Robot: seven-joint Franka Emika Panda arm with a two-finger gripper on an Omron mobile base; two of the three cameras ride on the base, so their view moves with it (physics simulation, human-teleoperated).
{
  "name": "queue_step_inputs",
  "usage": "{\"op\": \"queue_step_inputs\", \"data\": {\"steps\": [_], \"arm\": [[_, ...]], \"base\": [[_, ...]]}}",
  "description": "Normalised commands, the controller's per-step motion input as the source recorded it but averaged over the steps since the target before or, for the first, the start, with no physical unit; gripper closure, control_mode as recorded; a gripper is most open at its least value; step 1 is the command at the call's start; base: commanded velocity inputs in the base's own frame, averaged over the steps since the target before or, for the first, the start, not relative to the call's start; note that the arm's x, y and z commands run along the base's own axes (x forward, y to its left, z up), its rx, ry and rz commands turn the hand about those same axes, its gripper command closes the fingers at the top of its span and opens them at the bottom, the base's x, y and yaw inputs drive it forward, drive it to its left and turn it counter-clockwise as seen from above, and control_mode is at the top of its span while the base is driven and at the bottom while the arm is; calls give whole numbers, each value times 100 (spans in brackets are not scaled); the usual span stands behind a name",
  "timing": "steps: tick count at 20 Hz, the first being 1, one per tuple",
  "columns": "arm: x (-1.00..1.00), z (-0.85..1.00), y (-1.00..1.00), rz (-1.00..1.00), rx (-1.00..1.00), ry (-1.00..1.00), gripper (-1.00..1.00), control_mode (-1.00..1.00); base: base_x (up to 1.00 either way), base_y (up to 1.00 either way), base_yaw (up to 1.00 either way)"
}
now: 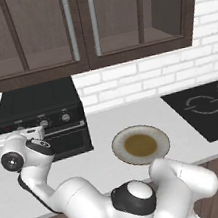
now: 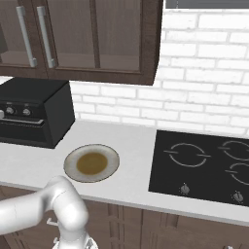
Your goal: Pick up the kebab skewer and baguette bread, and place them inside the toaster oven. Close the toaster oven door and start by setting the timer.
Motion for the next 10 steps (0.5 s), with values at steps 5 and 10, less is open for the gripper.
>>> {"op": "queue_step_inputs", "data": {"steps": [5, 10], "arm": [[0, 0, 0, -2, 0, 0, 100, -100], [-1, 0, 0, -4, 0, 0, 100, -100]], "base": [[0, 0, 0], [0, 0, 0]]}}
